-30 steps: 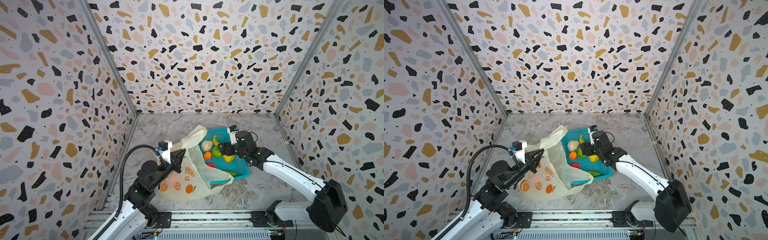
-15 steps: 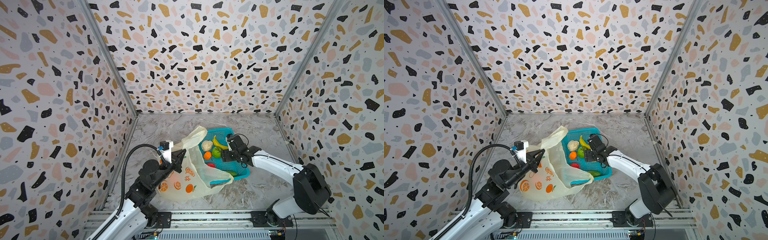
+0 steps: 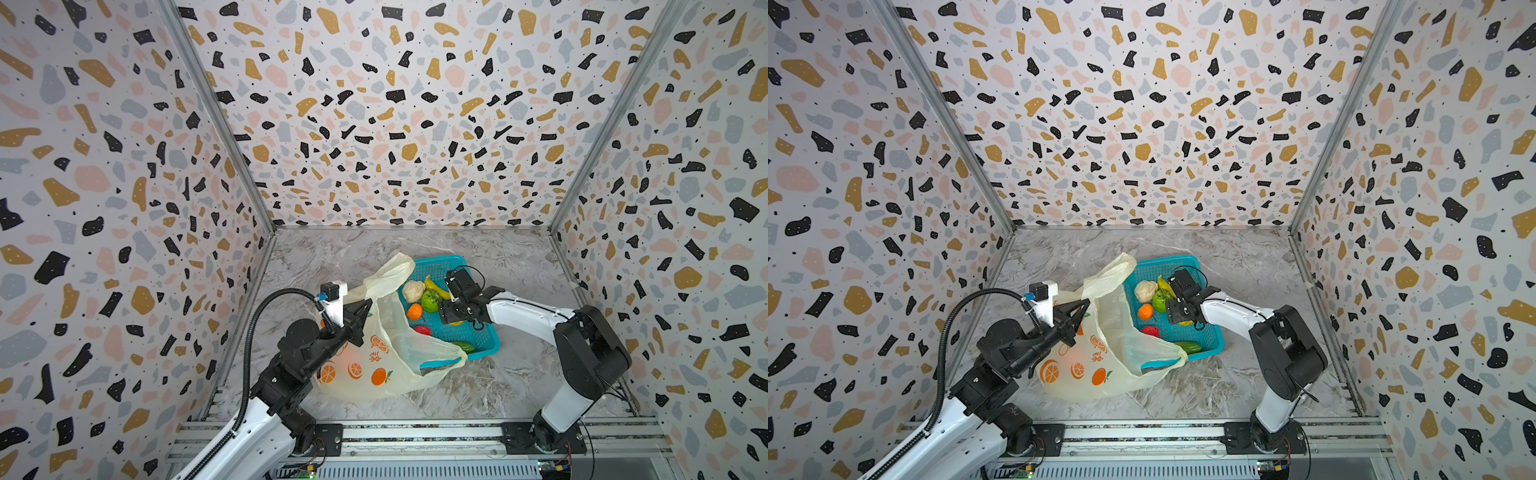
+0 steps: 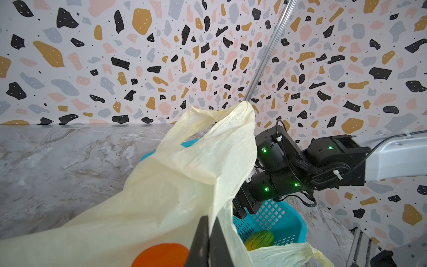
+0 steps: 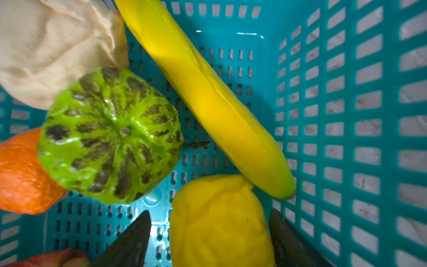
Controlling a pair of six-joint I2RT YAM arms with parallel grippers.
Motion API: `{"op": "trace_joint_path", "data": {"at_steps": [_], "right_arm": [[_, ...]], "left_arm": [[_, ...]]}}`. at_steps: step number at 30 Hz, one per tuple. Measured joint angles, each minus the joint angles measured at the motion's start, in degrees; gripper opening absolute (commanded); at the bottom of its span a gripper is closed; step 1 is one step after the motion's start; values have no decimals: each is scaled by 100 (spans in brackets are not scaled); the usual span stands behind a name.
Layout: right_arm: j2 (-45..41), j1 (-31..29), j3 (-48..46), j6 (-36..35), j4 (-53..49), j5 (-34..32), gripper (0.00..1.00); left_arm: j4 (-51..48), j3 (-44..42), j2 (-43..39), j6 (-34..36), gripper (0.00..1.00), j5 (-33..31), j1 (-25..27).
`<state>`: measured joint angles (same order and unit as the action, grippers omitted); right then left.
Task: Place the fruits into the plastic bag
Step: 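Return the right gripper to the basket and grasp the yellow lemon, then move the lemon into the bag and release it with the right gripper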
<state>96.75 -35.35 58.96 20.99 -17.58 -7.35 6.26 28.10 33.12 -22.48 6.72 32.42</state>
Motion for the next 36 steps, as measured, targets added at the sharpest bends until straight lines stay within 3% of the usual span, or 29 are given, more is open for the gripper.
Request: {"op": "trace_joint_path", "data": {"at_steps": [5, 9, 19, 23, 28, 36], "right_arm": [[-24, 0, -186, 76, 118, 181, 49], [-275, 0, -446, 114, 308, 306, 41], [-2092, -68, -732, 116, 654, 704, 40], [-2527, -623, -741, -24, 1106, 1056, 40], [-2247, -1432, -623, -203, 1530, 1587, 41], [-874, -2277, -103, -358, 1722, 2124, 45]], "left_arm": [[-7, 0, 37, 0, 0, 0, 0], [-24, 2, 81, -2, 0, 2, 0], [-17, 2, 138, -9, 0, 2, 0], [-13, 2, 186, -42, 0, 7, 0], [-9, 2, 190, -90, 0, 9, 0], [-11, 2, 107, -120, 0, 9, 0]]}}
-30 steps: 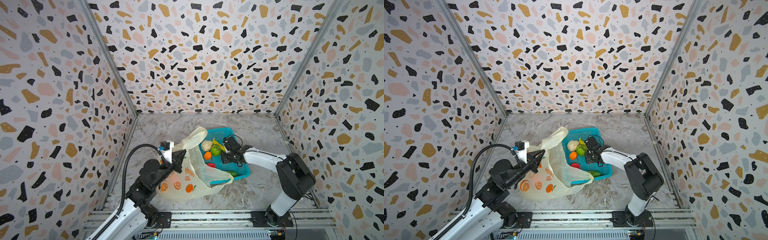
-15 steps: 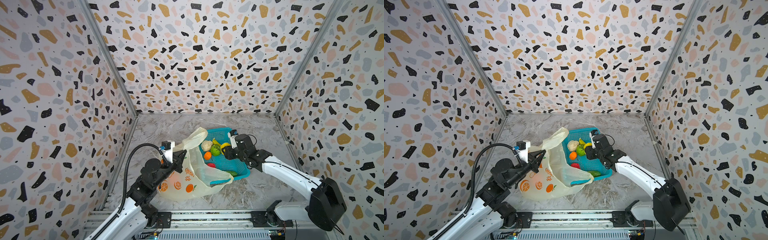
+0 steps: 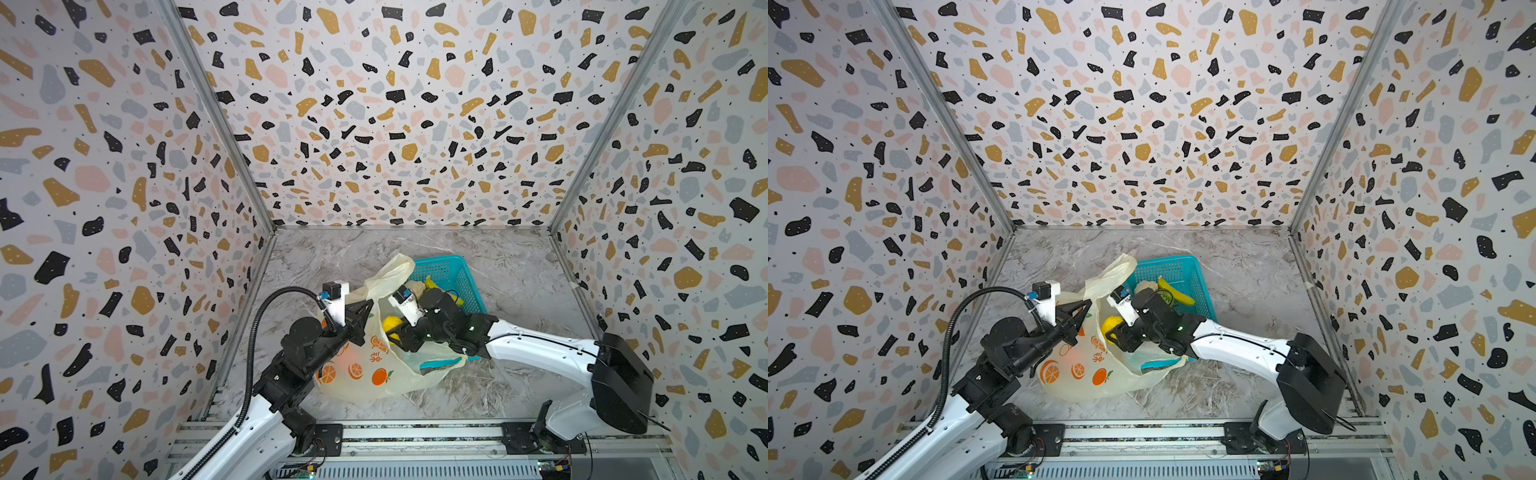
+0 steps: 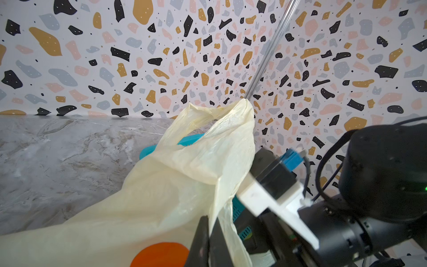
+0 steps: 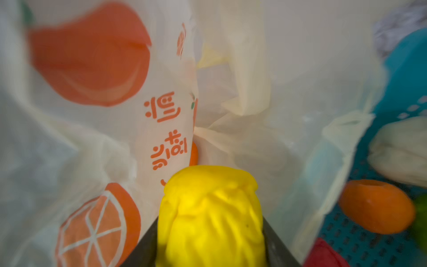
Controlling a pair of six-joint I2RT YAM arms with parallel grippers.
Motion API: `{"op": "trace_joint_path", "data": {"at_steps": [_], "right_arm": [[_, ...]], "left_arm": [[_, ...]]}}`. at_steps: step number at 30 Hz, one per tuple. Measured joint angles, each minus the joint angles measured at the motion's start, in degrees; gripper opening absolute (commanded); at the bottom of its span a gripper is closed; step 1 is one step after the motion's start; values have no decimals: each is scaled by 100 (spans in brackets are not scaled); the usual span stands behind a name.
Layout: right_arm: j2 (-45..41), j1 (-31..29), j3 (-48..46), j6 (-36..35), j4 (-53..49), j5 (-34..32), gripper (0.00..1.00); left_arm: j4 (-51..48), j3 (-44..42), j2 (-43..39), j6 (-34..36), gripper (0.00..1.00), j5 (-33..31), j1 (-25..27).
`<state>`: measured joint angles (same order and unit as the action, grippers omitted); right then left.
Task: Place the fruits into the plastic bag
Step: 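Move the lemon into the bag and release it with the right gripper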
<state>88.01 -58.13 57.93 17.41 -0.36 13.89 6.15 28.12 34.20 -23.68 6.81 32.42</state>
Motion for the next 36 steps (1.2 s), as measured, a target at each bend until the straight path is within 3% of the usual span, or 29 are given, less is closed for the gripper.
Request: {"op": "trace_joint_path", "data": {"at_steps": [5, 11, 21, 27, 32, 36], "right_arm": [[466, -216, 70, -20, -48, 138, 70], [413, -236, 149, -9, -96, -225, 80], [-289, -98, 24, 24, -195, -1370, 81], [-1058, 691, -402, 581, -229, -2232, 81], [-1421, 1576, -940, 1196, -271, -2286, 81], [-1248, 1864, -1005, 1222, -376, -2072, 81]], "left_arm": [[0, -2, -57, -15, 0, -2, 0], [2, -2, -57, -55, 0, -2, 0], [22, -2, -66, -81, 0, 0, 0], [37, -2, -66, -96, 0, -2, 0], [37, -2, -66, -96, 0, -2, 0], [37, -2, -70, -98, 0, -2, 0]]}}
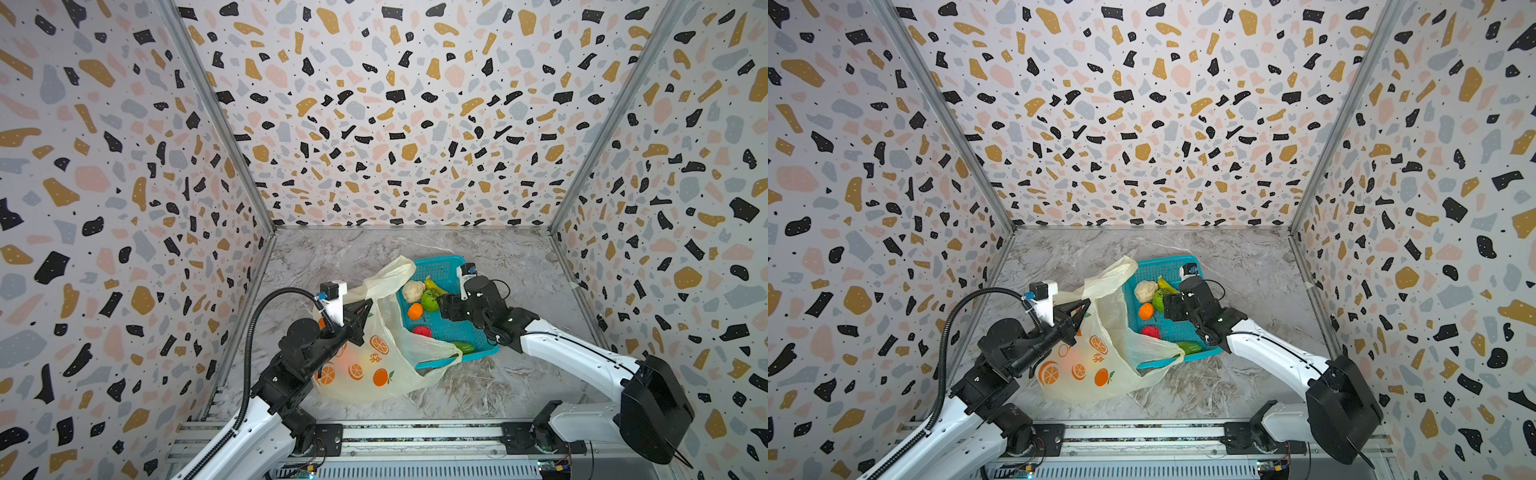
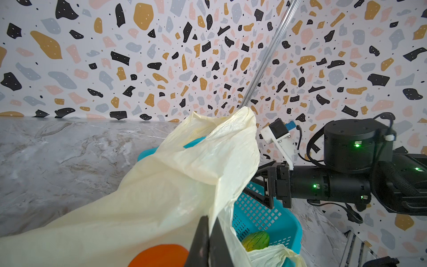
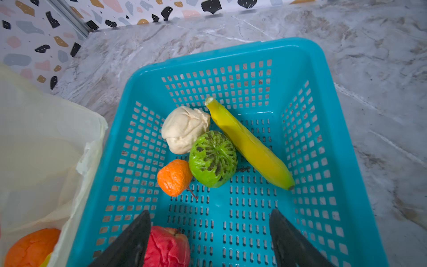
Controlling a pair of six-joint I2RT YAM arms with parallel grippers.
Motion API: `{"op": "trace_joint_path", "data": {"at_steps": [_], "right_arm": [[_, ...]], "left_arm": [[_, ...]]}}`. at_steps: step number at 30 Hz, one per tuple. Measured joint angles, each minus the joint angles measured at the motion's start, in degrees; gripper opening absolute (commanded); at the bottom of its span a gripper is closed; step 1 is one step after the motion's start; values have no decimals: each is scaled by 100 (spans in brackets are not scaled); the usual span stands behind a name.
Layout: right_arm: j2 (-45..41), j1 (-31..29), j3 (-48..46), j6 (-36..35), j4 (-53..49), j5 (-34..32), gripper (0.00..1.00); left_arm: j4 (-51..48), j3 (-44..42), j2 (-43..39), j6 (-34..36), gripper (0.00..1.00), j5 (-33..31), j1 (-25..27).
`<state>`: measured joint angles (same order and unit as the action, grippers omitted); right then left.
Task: Place the fruits into the plastic bag
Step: 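Move the lemon into the bag and release it with the right gripper, then grasp the green melon in the basket with the right gripper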
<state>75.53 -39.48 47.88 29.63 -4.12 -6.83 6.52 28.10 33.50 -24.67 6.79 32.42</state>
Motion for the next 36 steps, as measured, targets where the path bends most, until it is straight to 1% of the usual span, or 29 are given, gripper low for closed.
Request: {"op": "trace_joint_path", "data": {"at_steps": [5, 8, 15, 18, 22, 25, 27, 29, 32, 34, 36], "right_arm": [[612, 175, 348, -232, -175, 264, 81], [1121, 295, 763, -374, -234, 413, 79], [2216, 413, 1604, -599, -306, 619, 79], [2621, 413, 1810, -671, -341, 704, 76], [2979, 413, 1886, -702, -321, 905, 61], [2979, 413, 1875, -686, -278, 1008, 45], [2964, 413, 1801, -651, -177, 1032, 37], [2896, 413, 1690, -621, -70, 1038, 32], [2688, 413, 1443, -590, -17, 1056, 27], [2441, 413, 1198, -579, -15, 1071, 20], [2107, 413, 909, -566, -20, 1082, 17]], "left_arm": [[0, -4, -22, 0, 0, 0, 0], [2, -28, -57, -2, 0, 0, 0], [-2, -44, -76, -2, 0, -2, -2], [-2, -44, -76, -2, 0, -2, 0], [4, -79, -74, -2, 0, -2, -2], [9, -109, -68, -2, 0, -2, 0], [11, -122, -66, -2, 0, -2, 0], [20, -138, -66, -4, 0, -2, -2], [98, -177, -63, -22, 0, -4, -2], [149, -203, -42, -42, 0, -31, -2], [197, -214, -2, -59, 0, -68, -2]]}}
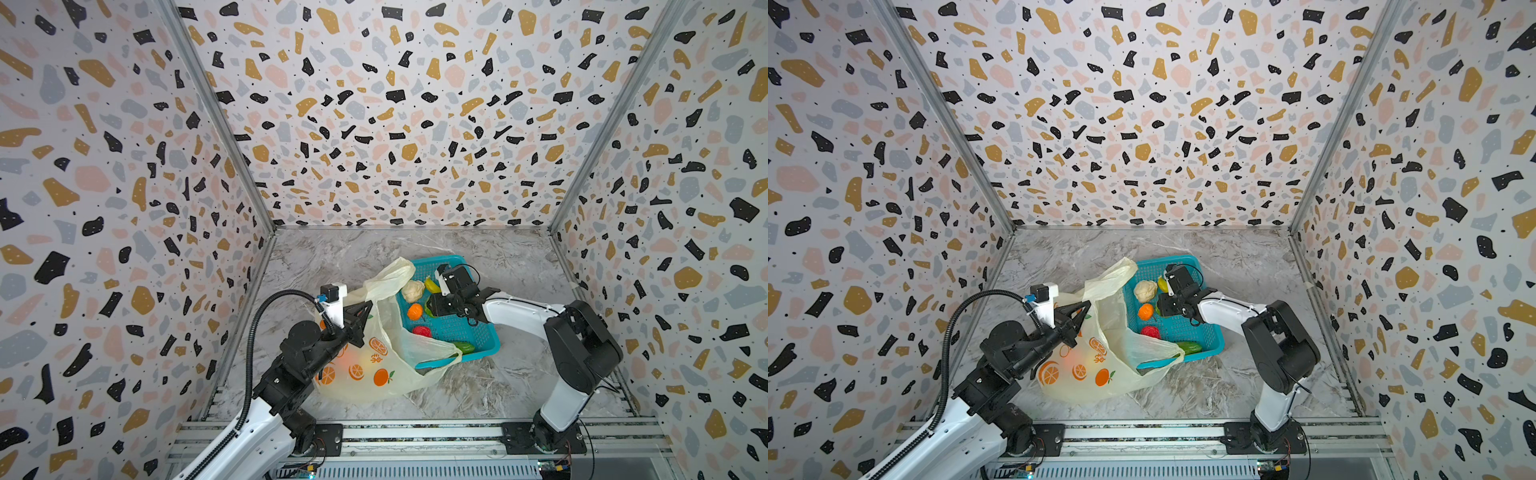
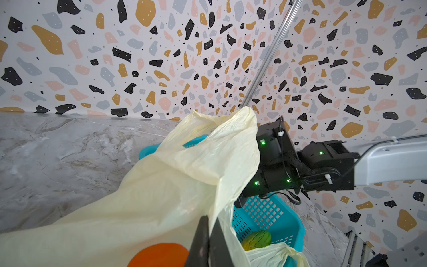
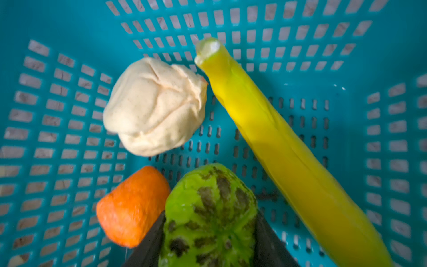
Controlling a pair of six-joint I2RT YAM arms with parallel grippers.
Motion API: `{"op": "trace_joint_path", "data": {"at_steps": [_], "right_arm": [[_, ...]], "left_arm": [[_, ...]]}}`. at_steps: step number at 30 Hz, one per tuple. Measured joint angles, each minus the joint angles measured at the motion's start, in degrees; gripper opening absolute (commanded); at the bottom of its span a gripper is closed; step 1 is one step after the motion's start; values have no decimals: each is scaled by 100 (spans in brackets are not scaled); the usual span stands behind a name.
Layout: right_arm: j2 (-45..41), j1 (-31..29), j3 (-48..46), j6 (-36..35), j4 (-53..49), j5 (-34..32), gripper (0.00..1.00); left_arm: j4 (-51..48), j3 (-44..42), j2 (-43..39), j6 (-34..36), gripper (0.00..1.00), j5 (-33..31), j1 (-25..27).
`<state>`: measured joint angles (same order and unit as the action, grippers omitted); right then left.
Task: Place the fruits into the plastic bag
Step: 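Grasp the green melon in the basket with the right gripper, then carry the green melon into the bag and open the right gripper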
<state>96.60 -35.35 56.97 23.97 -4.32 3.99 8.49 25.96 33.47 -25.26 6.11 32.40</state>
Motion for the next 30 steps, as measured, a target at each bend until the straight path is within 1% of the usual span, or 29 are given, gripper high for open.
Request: {"op": "trace_joint_path", "data": {"at_steps": [5, 10, 15, 18, 22, 30], "right_arm": [[-1176, 0, -675, 17, 39, 131, 12], [-2378, -11, -1075, -11, 144, 422, 11], [-3014, -192, -1139, -98, 269, 726, 11], [-3095, -490, -1139, -186, 343, 841, 11], [-2999, -831, -1137, -247, 444, 964, 11], [-2262, -1298, -833, -306, 625, 1095, 13]], "left_arm": [[131, -11, 101, -74, 0, -61, 0], [319, -22, 166, -146, 0, -61, 0], [472, -22, 321, -201, 0, -61, 2], [507, -22, 400, -264, 0, -59, 2], [509, -22, 439, -297, 0, -57, 2], [507, -22, 260, -339, 0, -57, 2]]}}
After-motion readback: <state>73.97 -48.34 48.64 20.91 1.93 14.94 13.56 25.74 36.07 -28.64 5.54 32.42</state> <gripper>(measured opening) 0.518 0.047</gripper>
